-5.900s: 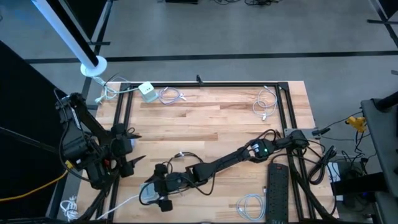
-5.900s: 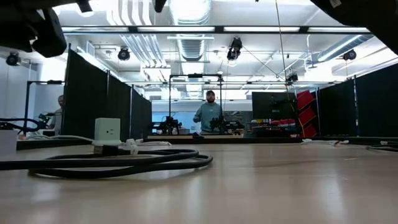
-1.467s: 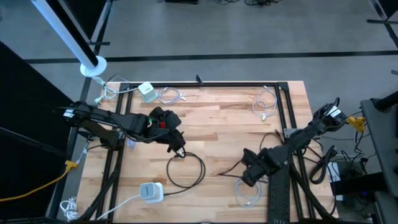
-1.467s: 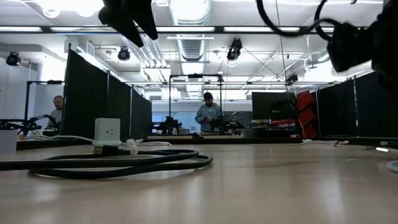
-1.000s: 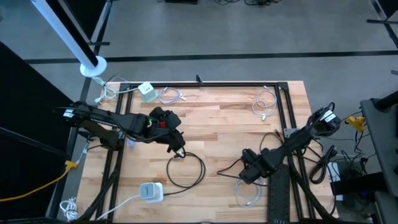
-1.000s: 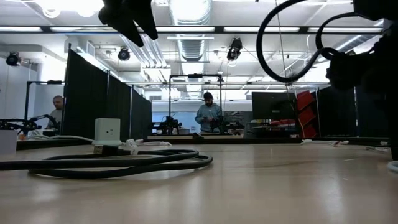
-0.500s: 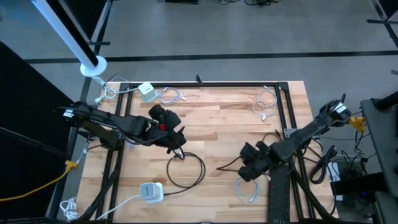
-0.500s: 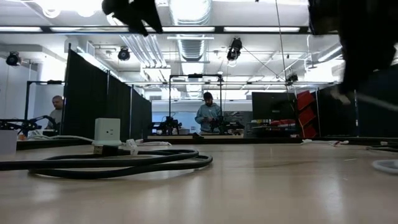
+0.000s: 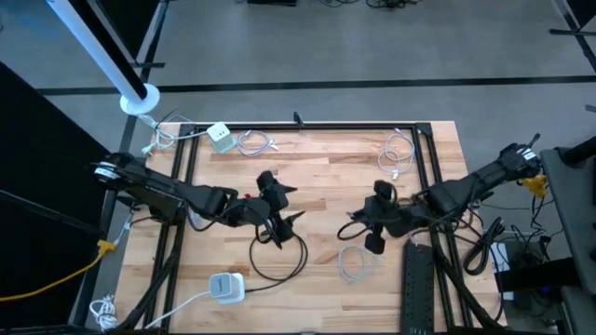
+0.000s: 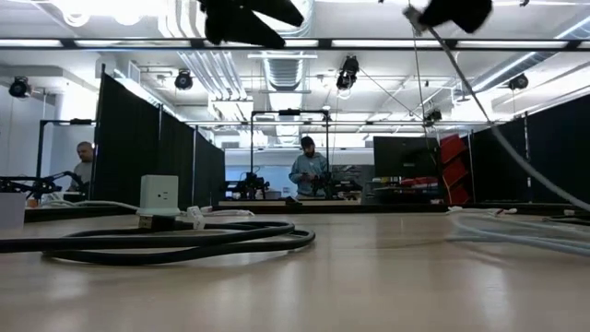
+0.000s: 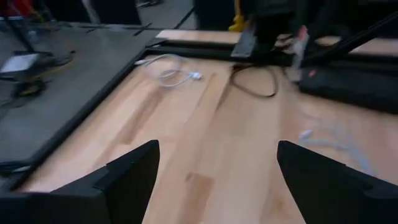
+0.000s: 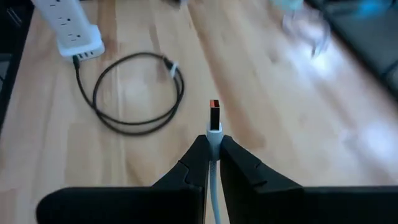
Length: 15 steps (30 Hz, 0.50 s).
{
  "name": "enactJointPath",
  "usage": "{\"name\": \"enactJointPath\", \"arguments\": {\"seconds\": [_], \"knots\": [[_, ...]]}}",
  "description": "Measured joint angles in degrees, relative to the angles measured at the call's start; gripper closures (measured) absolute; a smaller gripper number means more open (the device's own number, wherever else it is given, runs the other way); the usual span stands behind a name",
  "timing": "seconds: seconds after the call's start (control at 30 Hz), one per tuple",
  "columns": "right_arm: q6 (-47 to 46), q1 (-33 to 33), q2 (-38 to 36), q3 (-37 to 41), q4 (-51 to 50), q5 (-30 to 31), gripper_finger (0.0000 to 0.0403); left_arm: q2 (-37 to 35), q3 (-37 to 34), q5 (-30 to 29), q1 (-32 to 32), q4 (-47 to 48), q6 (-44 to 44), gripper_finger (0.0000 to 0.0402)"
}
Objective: Insert USB
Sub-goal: Insert the bottom white USB cable into the black outlet extension
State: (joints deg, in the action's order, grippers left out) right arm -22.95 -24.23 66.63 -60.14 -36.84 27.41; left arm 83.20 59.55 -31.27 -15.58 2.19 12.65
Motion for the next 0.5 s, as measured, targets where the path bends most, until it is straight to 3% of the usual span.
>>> {"name": "enactJointPath", "arguments": {"seconds": [0.1,0.23,0.4,0.5], "knots": [[6.01,1.24,0.35,-2.03,0.03,-0.13,0.0390,0.46,-3.43,5.10,0.58,-13.24,-0.20,0.0088],[10.81,3.23,0.39,-4.51,0.29,-0.04,0.0390,1.01,-6.36,6.39,1.61,-24.46,-0.18,0.0088],[15.84,5.36,0.17,-7.08,0.38,0.10,0.0390,0.96,-6.87,7.22,3.39,-29.05,0.94,0.0088],[17.22,5.65,-0.13,-7.53,0.32,0.02,0.0390,0.96,-6.89,10.59,4.72,-29.17,2.61,0.0088]]}}
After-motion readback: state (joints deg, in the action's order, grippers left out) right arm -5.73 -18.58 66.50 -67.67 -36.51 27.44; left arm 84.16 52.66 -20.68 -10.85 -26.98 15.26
